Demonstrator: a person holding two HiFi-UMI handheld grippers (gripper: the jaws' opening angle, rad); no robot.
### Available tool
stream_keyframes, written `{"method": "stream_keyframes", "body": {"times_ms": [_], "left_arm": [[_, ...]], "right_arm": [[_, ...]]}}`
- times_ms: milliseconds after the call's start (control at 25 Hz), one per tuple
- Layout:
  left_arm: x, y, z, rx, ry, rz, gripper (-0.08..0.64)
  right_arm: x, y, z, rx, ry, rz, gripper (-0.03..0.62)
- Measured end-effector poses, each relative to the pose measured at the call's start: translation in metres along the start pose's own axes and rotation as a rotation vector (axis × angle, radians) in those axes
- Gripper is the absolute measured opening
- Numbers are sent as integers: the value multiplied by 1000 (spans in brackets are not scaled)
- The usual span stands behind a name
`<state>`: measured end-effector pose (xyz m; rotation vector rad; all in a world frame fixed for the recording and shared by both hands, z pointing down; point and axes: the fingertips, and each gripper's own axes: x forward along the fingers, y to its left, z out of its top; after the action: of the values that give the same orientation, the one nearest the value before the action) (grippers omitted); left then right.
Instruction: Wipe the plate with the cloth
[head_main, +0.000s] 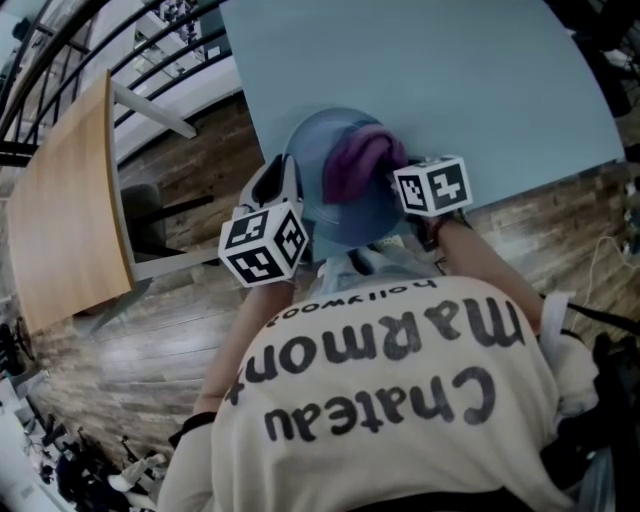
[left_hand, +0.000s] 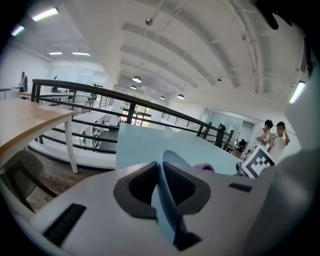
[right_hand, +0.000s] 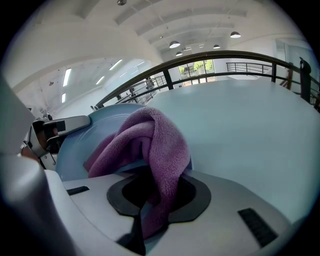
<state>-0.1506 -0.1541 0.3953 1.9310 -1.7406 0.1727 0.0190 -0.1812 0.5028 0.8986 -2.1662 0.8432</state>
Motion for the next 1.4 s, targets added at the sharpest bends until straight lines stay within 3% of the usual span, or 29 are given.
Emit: {"method": "stream_keyframes", "body": {"times_ms": [200,520,800,1080,1400], "left_arm": [[-2,-2,-3,-4,-13,-8,35],[-3,-8,1,2,-28,-20,35],[-5,-14,2,0,-48,-27,35],[-6,-15,1,14,-57,-12,34],[0,-15,-11,-23,-21,-7,34]], "right_arm": [[-7,6,5,2,-7,28,95],[-20,100,47,-289,-131,244,95],[-17,136,51,-252,-142,411,95],[-7,136,49,-282,-118,406,95],[-1,114,43,-306,-96,312,95]]}}
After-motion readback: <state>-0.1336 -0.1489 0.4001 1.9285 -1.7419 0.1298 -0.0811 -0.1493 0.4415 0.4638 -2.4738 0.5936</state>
